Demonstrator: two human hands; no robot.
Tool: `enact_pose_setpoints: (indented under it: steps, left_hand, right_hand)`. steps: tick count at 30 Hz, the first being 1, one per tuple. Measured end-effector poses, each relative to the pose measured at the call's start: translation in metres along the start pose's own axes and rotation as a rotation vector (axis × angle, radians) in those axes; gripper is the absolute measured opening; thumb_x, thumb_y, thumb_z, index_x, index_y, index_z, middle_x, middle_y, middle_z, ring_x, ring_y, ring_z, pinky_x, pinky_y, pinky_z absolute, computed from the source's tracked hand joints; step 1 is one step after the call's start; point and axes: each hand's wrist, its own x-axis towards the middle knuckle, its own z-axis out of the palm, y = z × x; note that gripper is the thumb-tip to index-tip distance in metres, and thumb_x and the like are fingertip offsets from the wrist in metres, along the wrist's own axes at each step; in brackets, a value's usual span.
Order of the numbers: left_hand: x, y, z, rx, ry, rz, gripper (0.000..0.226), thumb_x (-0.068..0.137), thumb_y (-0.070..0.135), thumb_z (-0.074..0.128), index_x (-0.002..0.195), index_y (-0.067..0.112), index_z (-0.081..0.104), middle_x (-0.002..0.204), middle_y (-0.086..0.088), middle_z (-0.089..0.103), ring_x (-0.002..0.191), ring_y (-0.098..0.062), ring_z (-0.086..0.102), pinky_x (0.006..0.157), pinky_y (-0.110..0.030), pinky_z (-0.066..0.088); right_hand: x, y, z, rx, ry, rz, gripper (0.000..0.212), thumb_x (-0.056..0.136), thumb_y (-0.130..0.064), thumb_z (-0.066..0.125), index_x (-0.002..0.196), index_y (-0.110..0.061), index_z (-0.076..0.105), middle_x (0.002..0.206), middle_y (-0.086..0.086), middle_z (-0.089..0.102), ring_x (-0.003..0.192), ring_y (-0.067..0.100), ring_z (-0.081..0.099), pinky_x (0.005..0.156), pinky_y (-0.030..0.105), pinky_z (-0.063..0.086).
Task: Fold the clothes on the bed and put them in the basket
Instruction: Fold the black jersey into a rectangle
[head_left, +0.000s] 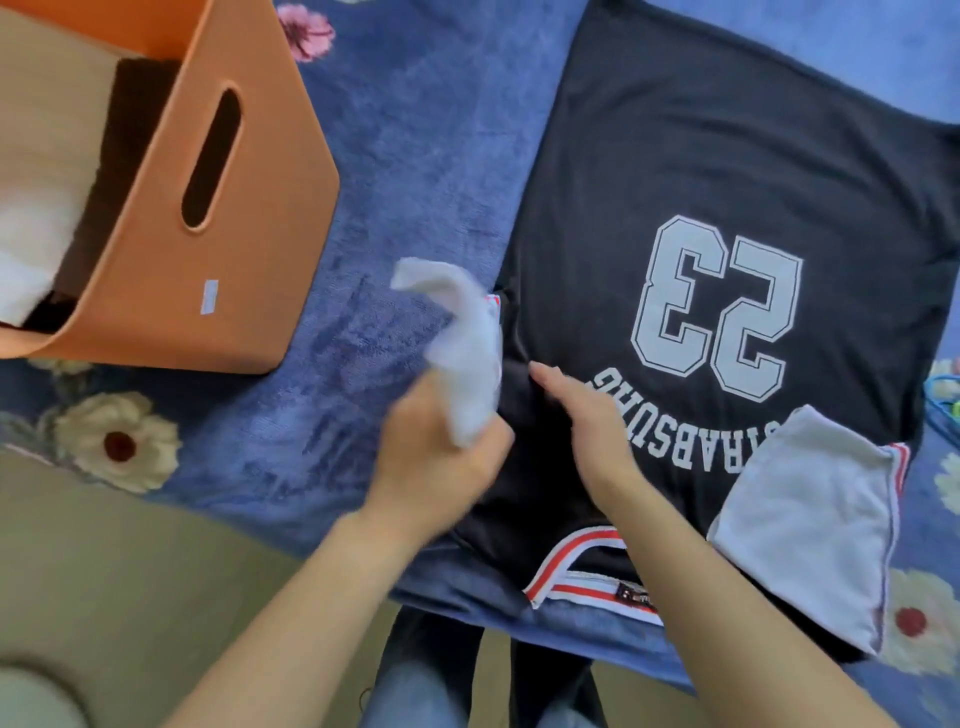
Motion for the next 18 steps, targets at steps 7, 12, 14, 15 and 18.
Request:
enact_pose_setpoints:
  steps: [7, 12, 14, 15, 18]
  left_hand:
    - [-0.046, -0.060, 0.044, 0.826, -0.660, 0.456, 0.037, 0.048, 0.028, 0.069, 0.082, 0.015, 0.059, 0.145, -0.014, 0.048, 0.139, -0.034, 0.039, 0.111, -0.051, 0.023]
    - [-0.048, -0.062, 0.032, 0.843, -0.631, 0.306, 0.052, 0.067, 0.048, 0.054, 0.110, 0.018, 0.060, 0.149, -0.008, 0.043, 0.144, -0.029, 0.027, 0.112, -0.052, 0.017]
    - [-0.049, -0.065, 0.026, 0.904, -0.645, 0.263, 0.060, 0.068, 0.053, 0.051, 0.117, 0.020, 0.061, 0.153, -0.006, 0.039, 0.145, -0.027, 0.022, 0.112, -0.055, 0.015]
    - [-0.049, -0.068, 0.024, 0.934, -0.667, 0.260, 0.063, 0.067, 0.054, 0.051, 0.120, 0.021, 0.061, 0.154, -0.006, 0.037, 0.146, -0.026, 0.020, 0.112, -0.056, 0.013]
    - [-0.051, -0.066, 0.020, 0.979, -0.730, 0.304, 0.075, 0.062, 0.053, 0.056, 0.127, 0.017, 0.060, 0.154, -0.011, 0.037, 0.145, -0.029, 0.022, 0.114, -0.057, 0.008]
  right_hand:
    - [-0.008, 0.011, -0.062, 0.652, 0.116, 0.407, 0.055, 0.094, -0.053, 0.045, 0.117, -0.007, 0.064, 0.109, 0.015, 0.071, 0.101, 0.030, 0.068, 0.086, 0.040, 0.051]
    - [-0.005, 0.010, -0.058, 0.121, 0.094, 0.265, 0.034, 0.084, -0.014, 0.070, 0.117, -0.017, 0.064, 0.100, 0.004, 0.075, 0.096, 0.024, 0.071, 0.085, 0.039, 0.056]
    - [-0.004, 0.010, -0.052, -0.055, 0.193, 0.212, 0.038, 0.080, -0.003, 0.067, 0.116, -0.016, 0.061, 0.090, 0.004, 0.073, 0.088, 0.022, 0.070, 0.076, 0.033, 0.055]
    - [-0.005, 0.011, -0.049, -0.171, 0.229, 0.167, 0.037, 0.081, -0.003, 0.064, 0.115, -0.017, 0.060, 0.088, 0.002, 0.070, 0.085, 0.019, 0.068, 0.070, 0.029, 0.052]
    - [-0.014, 0.018, -0.047, -0.452, 0.279, -0.019, 0.035, 0.085, -0.010, 0.060, 0.118, -0.021, 0.055, 0.094, -0.007, 0.059, 0.082, 0.010, 0.057, 0.069, 0.026, 0.044]
